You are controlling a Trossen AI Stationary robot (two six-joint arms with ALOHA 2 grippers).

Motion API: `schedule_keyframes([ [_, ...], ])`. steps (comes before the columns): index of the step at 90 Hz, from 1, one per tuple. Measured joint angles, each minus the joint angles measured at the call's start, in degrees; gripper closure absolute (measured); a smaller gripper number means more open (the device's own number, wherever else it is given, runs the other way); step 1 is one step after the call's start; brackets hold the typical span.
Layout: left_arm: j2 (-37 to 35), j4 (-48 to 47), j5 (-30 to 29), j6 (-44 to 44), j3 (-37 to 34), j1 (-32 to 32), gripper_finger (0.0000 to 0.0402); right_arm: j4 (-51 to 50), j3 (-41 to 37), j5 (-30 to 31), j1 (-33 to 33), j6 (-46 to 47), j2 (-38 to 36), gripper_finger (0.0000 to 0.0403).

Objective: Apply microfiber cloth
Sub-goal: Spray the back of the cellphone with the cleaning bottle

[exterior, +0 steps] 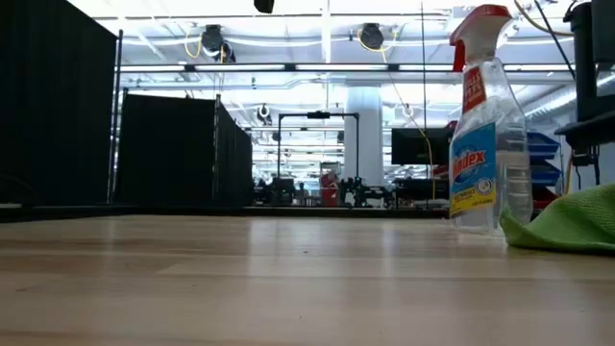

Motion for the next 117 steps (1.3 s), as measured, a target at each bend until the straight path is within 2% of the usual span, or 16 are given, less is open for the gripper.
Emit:
schedule_keyframes([
  [12,0.0,0.4,1.1,0.0,0.0,0.0,0.0395,-9.0,0.0,1.9,0.8,3.7,-1.8,0.0402],
  [22,0.0,0.3,2.3,-0.1,0.0,0.0,0.0396,-9.9,0.0,5.8,0.1,4.7,-1.6,0.0402],
  [45,0.4,-1.2,2.9,-0.4,0.0,0.8,0.0396,7.5,0.0,1.8,-2.3,-3.8,3.1,0.0403],
  [64,0.6,-1.9,3.0,-0.6,0.0,1.2,0.0396,10.3,0.0,0.5,-5.1,-5.9,4.3,0.0403],
  [88,0.6,-1.7,2.8,-0.6,0.0,1.2,0.0392,4.8,0.0,-0.2,-3.5,-6.3,-0.9,0.0403],
  [108,0.6,-1.9,2.8,-0.6,0.0,1.2,0.0397,-5.1,0.0,-0.6,-1.2,-3.0,-7.1,0.0403],
  [117,0.6,-1.9,2.8,-0.6,0.0,1.2,0.0397,-7.5,0.0,-0.5,-1.3,-4.2,-8.3,0.0403],
])
